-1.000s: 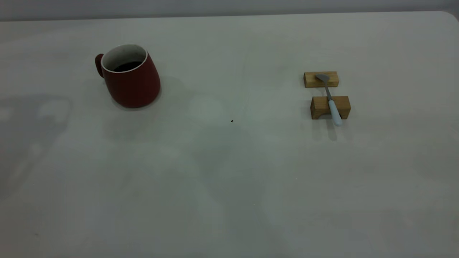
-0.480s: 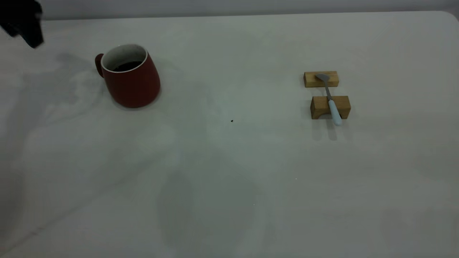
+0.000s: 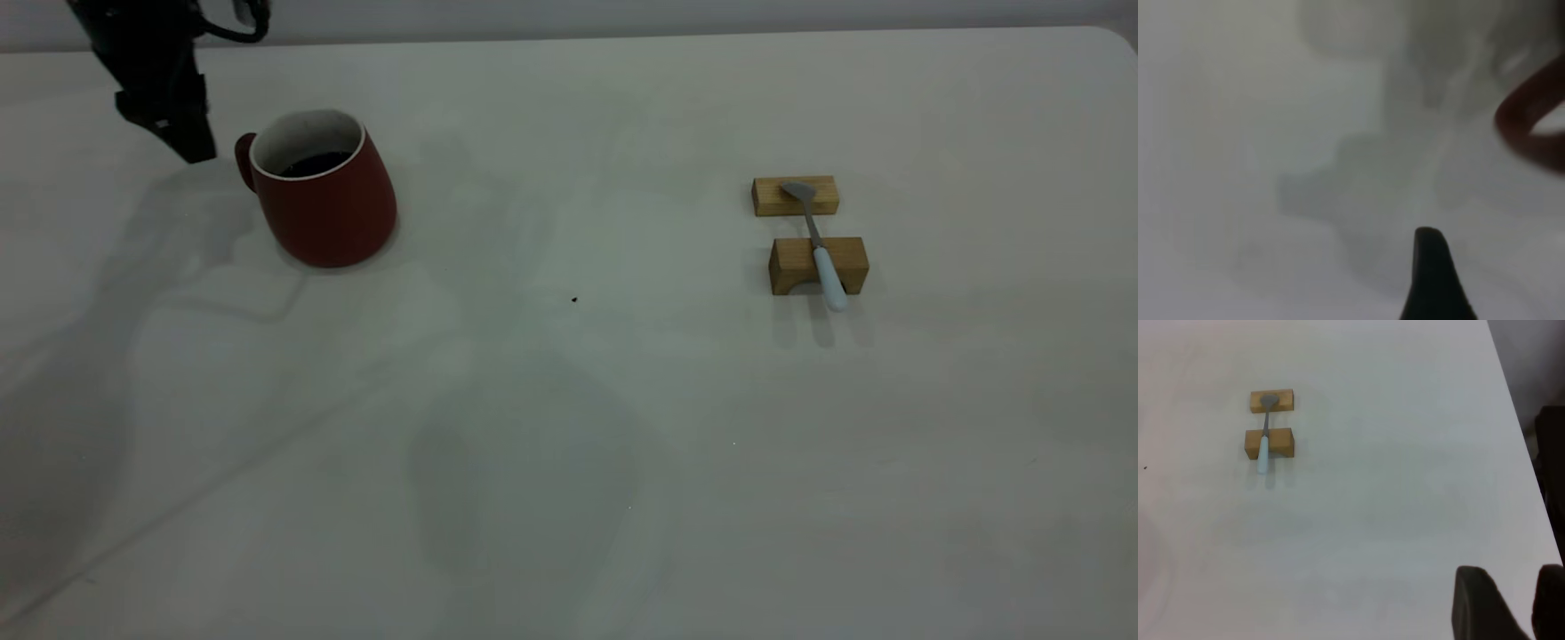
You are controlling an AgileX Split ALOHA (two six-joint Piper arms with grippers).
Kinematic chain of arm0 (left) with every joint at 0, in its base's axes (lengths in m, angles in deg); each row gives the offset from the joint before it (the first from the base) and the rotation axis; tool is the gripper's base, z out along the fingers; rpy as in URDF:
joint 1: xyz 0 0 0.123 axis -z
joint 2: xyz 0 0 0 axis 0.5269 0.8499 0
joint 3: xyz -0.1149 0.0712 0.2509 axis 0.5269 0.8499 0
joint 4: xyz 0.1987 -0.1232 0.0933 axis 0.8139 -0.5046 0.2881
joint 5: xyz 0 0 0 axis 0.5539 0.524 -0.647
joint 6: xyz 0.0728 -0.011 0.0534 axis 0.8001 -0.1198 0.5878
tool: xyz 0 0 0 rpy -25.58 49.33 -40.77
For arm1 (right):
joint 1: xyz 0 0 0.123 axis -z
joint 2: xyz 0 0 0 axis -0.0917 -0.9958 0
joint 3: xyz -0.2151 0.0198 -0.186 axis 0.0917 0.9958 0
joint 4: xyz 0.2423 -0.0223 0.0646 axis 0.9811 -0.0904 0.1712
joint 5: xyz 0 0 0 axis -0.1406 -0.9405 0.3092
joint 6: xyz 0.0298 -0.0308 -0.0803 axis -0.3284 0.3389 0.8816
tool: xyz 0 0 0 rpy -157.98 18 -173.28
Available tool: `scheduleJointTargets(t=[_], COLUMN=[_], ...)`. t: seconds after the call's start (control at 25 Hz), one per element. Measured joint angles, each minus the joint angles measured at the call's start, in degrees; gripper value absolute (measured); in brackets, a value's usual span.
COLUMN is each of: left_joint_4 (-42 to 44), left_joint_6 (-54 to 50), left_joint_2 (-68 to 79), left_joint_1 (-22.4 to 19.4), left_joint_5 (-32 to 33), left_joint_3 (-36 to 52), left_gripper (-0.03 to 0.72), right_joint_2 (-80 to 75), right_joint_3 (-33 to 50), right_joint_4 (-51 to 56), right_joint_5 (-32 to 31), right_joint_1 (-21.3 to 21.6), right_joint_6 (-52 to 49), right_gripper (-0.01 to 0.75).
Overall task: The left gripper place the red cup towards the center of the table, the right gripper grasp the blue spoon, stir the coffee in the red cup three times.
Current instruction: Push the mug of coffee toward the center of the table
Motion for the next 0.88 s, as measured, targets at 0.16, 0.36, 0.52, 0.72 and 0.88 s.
scheduleJointTargets(t=[0.16, 0.36, 0.52, 0.72, 0.88], left_joint_4=[-5.6, -6.7, -6.7, -6.4, -7.7], left_joint_6=[7.6, 10.0, 12.0, 12.8, 12.8], left_joint_2=[0.0, 0.0, 0.7, 2.7, 3.0], left_joint_1=[0.8, 0.9, 0.9, 1.1, 2.5], left_joint_5=[-0.3, 0.5, 1.4, 1.8, 1.9], left_joint_3=[-0.1, -0.1, -0.2, -0.2, -0.2], left_gripper=[0.558, 0.558, 0.558, 0.558, 0.558], right_joint_2=[0.0, 0.0, 0.0, 0.0, 0.0], right_joint_3=[0.0, 0.0, 0.0, 0.0, 0.0], right_joint_4=[0.0, 0.0, 0.0, 0.0, 0.0], right_joint_5=[0.0, 0.0, 0.0, 0.0, 0.0], right_joint_1=[0.0, 0.0, 0.0, 0.0, 0.0], right_joint_6=[0.0, 0.0, 0.0, 0.0, 0.0], right_gripper=[0.24, 0.24, 0.24, 0.24, 0.24])
